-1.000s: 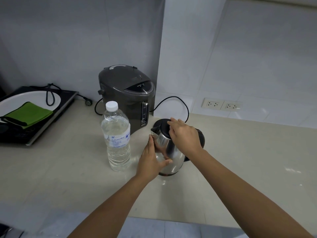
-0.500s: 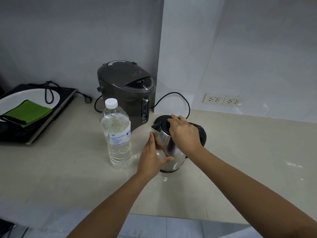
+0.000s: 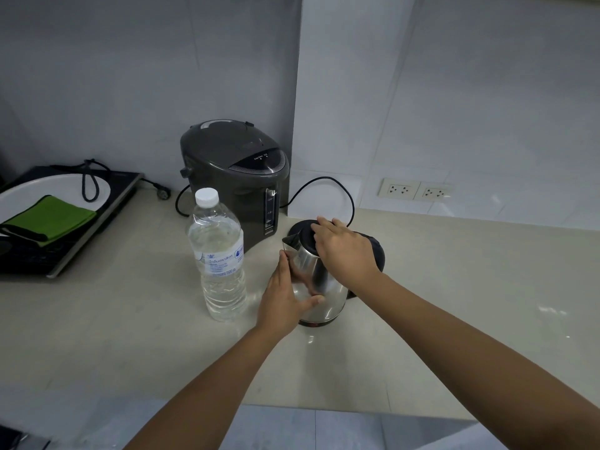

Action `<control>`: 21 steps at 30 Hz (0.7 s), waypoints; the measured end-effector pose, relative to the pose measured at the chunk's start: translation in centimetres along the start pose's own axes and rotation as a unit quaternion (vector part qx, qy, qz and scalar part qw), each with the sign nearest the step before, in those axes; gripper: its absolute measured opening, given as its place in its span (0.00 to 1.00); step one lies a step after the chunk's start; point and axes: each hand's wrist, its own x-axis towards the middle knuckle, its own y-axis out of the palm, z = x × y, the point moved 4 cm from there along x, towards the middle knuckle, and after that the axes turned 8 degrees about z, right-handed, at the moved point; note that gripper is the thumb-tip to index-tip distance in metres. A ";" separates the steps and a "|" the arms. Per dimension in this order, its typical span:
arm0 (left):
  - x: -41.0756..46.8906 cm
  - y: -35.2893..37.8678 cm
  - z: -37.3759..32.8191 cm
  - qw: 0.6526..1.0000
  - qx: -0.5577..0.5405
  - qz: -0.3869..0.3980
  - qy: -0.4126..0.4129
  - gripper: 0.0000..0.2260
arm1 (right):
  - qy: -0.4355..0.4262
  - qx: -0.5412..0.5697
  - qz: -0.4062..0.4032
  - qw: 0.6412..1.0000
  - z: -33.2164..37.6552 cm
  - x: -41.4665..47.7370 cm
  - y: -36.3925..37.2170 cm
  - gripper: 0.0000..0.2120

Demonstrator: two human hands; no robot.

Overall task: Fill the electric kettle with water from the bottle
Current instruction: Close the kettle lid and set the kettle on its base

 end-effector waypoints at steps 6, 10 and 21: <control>0.0 -0.1 0.0 1.000 0.009 0.006 -0.005 0.59 | -0.014 0.060 0.063 0.996 -0.7 -0.7 -0.5 0.24; 0.0 -0.1 0.1 1.000 0.013 0.006 -0.009 0.59 | -0.040 0.072 0.064 0.995 -1.3 -1.0 -0.3 0.30; -0.1 -0.1 0.0 1.000 0.006 0.004 -0.012 0.59 | -0.032 0.120 0.028 0.992 -1.7 -1.4 0.5 0.28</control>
